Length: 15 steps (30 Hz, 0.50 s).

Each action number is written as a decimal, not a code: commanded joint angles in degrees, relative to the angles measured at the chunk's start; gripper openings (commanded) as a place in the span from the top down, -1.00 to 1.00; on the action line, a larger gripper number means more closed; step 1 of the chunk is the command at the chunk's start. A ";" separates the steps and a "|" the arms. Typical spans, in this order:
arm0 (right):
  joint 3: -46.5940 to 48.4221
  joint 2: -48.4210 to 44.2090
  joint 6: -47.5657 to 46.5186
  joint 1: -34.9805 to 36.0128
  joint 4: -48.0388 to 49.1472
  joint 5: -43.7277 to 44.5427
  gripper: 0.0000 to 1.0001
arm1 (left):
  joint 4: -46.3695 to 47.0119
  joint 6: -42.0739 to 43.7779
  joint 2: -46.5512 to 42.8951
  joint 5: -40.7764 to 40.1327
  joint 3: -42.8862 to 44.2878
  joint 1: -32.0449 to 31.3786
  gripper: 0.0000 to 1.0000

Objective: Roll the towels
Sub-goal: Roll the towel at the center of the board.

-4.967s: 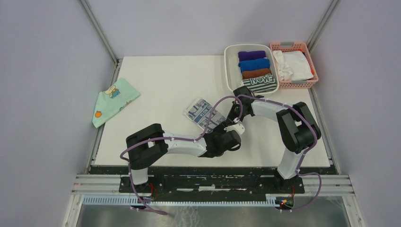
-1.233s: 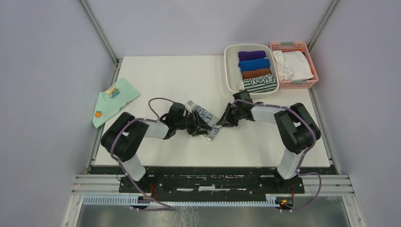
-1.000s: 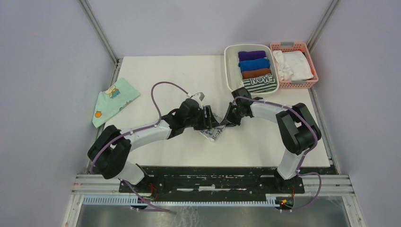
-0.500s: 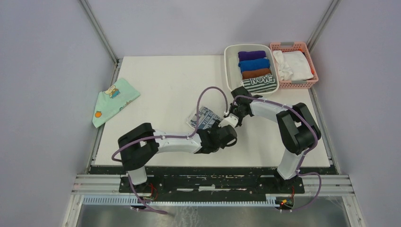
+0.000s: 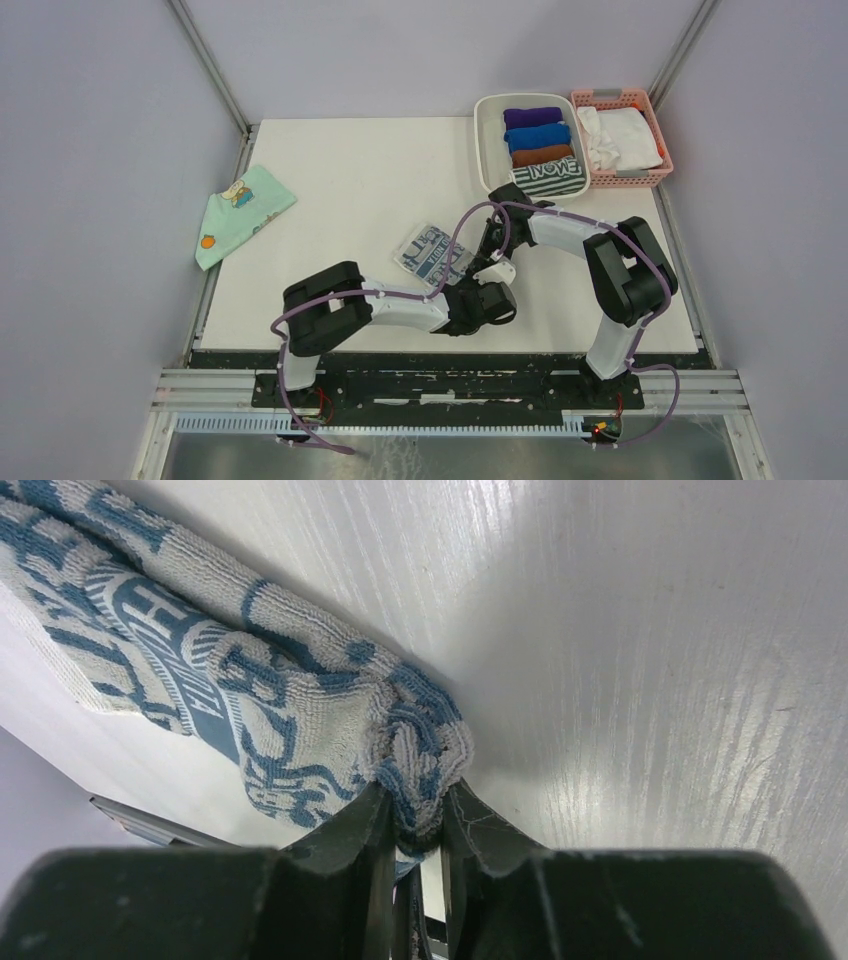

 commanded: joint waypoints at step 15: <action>-10.54 -8.06 2.32 -5.85 23.00 -12.23 -0.22 | 19.49 -12.58 -13.27 54.61 -16.42 24.76 0.79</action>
